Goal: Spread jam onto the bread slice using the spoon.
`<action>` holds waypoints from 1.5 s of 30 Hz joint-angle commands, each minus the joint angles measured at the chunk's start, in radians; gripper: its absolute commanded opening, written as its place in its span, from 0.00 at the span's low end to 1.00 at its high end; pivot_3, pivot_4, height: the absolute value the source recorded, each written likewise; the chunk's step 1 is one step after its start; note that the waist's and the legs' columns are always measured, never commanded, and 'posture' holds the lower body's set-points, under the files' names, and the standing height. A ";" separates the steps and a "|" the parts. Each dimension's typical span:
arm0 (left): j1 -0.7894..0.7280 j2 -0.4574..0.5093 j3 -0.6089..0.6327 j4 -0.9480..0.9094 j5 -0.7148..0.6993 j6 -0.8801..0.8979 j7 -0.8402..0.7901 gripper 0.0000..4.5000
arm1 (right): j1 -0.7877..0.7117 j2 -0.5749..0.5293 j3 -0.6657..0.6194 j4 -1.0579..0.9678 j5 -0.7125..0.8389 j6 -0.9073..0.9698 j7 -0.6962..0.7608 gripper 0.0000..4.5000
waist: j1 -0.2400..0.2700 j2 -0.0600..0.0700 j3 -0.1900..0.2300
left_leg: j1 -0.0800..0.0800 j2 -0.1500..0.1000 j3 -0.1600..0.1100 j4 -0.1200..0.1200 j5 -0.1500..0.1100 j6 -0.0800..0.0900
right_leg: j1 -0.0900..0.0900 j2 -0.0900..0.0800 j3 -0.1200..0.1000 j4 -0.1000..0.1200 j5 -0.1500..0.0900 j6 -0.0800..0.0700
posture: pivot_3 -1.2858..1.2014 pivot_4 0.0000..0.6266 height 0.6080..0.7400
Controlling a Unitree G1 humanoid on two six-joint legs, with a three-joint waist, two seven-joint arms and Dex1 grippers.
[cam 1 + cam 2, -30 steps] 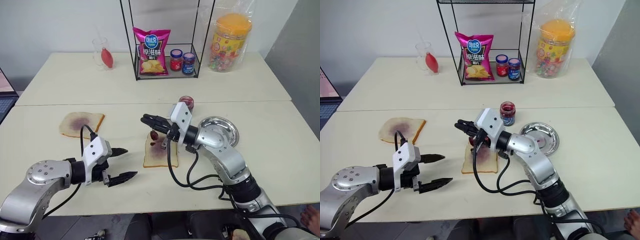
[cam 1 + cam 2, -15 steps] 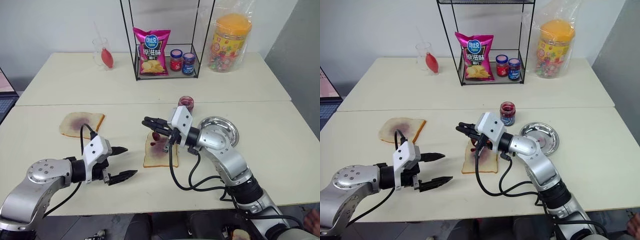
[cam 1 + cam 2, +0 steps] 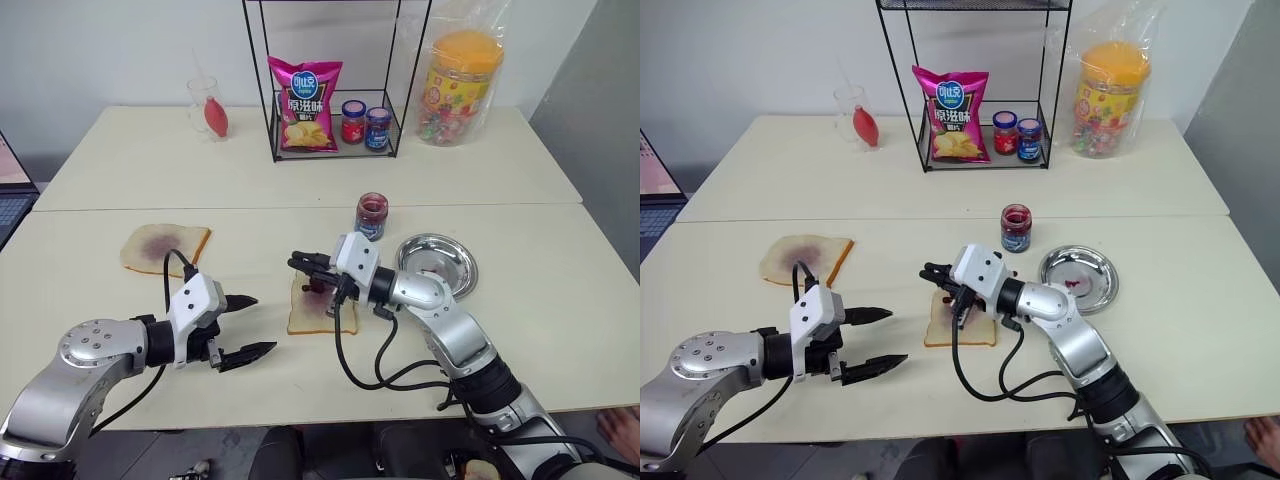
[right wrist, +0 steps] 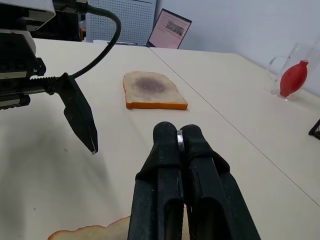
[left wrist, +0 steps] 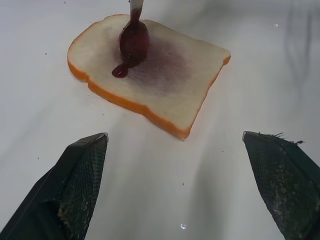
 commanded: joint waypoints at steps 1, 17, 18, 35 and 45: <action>0.003 0.001 0.009 -0.011 0.000 -0.021 -0.008 1.00 | -0.014 -0.009 -0.078 -0.106 0.079 0.075 0.013 0.00 | 0.000 0.000 0.000 | 0.000 0.000 0.000 0.000 0.000 0.000 | 0.000 0.000 0.000 0.000 0.000 0.000 | 0.52 0.24 1.00; 0.003 0.001 0.025 -0.009 -0.017 -0.020 -0.015 1.00 | -0.051 0.246 -0.399 -0.122 0.562 0.686 -0.246 0.00 | -0.002 0.000 0.000 | 0.000 0.000 -0.001 0.000 0.000 0.000 | 0.000 0.000 -0.001 0.001 0.000 0.000 | 0.52 0.24 1.00; 0.002 0.001 0.025 -0.008 -0.017 -0.019 -0.015 1.00 | -0.056 0.275 -0.418 -0.107 0.585 0.707 -0.275 0.00 | -0.002 0.000 0.000 | 0.000 0.000 -0.001 0.000 0.000 0.000 | 0.000 0.000 0.000 0.001 0.000 0.000 | 0.52 0.24 1.00; 0.007 -0.001 0.041 -0.002 -0.039 -0.019 -0.021 1.00 | -0.119 0.343 -0.521 0.226 0.544 0.563 -0.388 0.00 | -0.004 0.000 0.000 | 0.000 0.000 0.000 -0.002 0.000 0.000 | -0.001 0.000 0.000 0.000 0.000 0.000 | 0.52 0.24 1.00; 0.006 -0.003 0.029 -0.008 -0.035 -0.021 -0.020 1.00 | -0.088 0.288 -0.595 0.166 0.626 0.682 -0.442 0.00 | -0.002 0.000 0.000 | -0.001 0.000 0.000 -0.001 0.000 0.000 | -0.001 0.000 0.000 0.000 0.000 0.000 | 0.52 0.24 1.00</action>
